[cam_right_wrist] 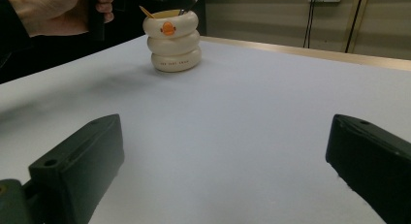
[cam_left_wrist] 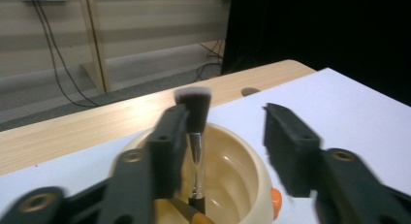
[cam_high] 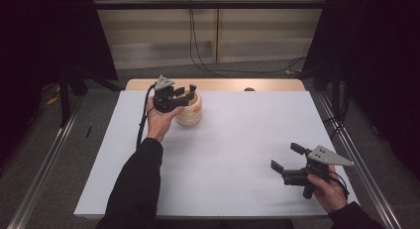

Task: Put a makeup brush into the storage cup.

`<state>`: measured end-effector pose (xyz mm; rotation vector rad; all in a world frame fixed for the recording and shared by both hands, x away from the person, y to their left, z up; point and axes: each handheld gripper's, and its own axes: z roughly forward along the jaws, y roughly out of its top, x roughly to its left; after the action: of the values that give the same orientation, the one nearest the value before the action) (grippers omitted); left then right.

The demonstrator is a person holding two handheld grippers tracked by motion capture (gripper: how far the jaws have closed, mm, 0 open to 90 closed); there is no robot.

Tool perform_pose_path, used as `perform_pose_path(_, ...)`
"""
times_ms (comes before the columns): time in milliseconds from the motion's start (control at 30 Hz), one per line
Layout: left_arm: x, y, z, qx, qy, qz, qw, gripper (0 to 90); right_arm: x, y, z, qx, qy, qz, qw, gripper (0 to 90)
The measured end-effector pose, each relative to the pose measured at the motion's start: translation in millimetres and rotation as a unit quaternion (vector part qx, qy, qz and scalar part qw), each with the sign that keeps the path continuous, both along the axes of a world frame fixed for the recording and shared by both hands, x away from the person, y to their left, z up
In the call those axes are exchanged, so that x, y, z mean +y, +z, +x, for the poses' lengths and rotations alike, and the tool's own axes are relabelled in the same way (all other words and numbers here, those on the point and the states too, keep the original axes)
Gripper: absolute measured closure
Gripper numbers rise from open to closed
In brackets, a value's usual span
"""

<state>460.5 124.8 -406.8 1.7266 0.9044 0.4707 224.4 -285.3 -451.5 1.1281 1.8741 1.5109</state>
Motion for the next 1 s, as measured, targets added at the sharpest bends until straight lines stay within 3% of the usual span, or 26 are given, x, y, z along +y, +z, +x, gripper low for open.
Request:
perform_pose_path(200, 2.6, 1.8, 0.7, -0.002, 0.022, 0.0, 0.9998, 30.0, -2.7, -0.9, 0.0, 0.001, -0.004, 0.003, 1.0, 0.1)
perform_pose_path(433, 5.9, 7.1, -1.7, 0.0, 0.014, -0.013, 0.9998, 6.8, -3.2, -0.5, -1.3, -0.004, -0.006, -0.002, 1.0, 0.0)
perform_pose_path(633, 9.0, 7.5, -3.9, -0.003, 0.002, -0.012, 0.9999, 3.8, -3.7, 0.1, -2.0, -0.007, -0.01, 0.002, 0.9999, 0.0)
perform_pose_path(733, 10.4, 8.9, -6.5, 0.001, -0.007, -0.023, 0.9997, 3.5, -2.5, -0.1, -2.1, -0.006, -0.01, 0.004, 0.9999, 0.0)
perform_pose_path(800, 9.8, 11.2, -8.9, -0.007, -0.005, -0.016, 0.9998, 3.1, -3.1, 0.1, -2.8, -0.006, -0.009, 0.001, 0.9999, 0.0)
perform_pose_path(933, 8.7, 12.7, -15.5, -0.018, -0.004, -0.023, 0.9996, 2.5, -2.1, 1.7, -3.3, -0.013, -0.007, -0.002, 0.9999, 0.0)
perform_pose_path(1000, 8.9, 12.3, -20.3, -0.033, 0.004, -0.017, 0.9993, 2.4, -0.7, 2.0, -3.4, -0.012, -0.008, 0.0, 0.9999, 0.0)
